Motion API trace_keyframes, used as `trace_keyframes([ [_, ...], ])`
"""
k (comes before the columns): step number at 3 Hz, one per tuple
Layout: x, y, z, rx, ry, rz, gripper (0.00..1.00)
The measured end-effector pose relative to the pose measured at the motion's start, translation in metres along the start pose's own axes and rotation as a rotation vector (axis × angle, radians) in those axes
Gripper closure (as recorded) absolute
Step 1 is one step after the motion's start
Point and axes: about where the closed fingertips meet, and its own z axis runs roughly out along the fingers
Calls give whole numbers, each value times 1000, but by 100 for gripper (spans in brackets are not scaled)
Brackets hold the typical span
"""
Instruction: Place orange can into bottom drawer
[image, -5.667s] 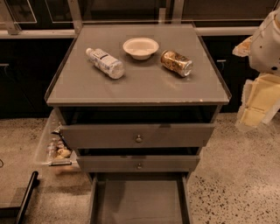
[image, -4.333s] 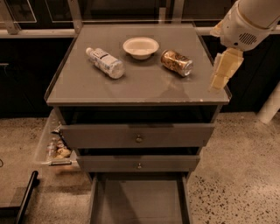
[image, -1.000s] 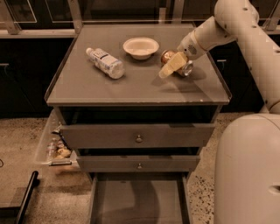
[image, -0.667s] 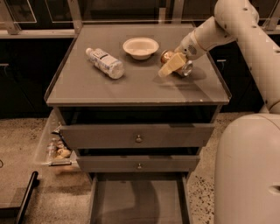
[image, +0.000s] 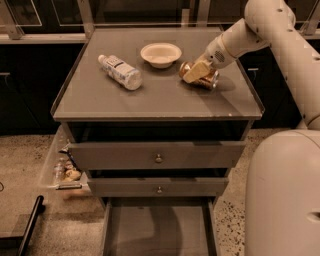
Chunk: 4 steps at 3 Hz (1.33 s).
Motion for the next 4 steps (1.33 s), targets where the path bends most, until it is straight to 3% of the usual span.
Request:
trace_keyframes([
  [1, 0, 0, 0, 0, 0, 0, 88],
  [2, -8, 10, -5, -23, -25, -35, 100],
  [4, -29, 52, -53, -51, -119, -183, 100],
])
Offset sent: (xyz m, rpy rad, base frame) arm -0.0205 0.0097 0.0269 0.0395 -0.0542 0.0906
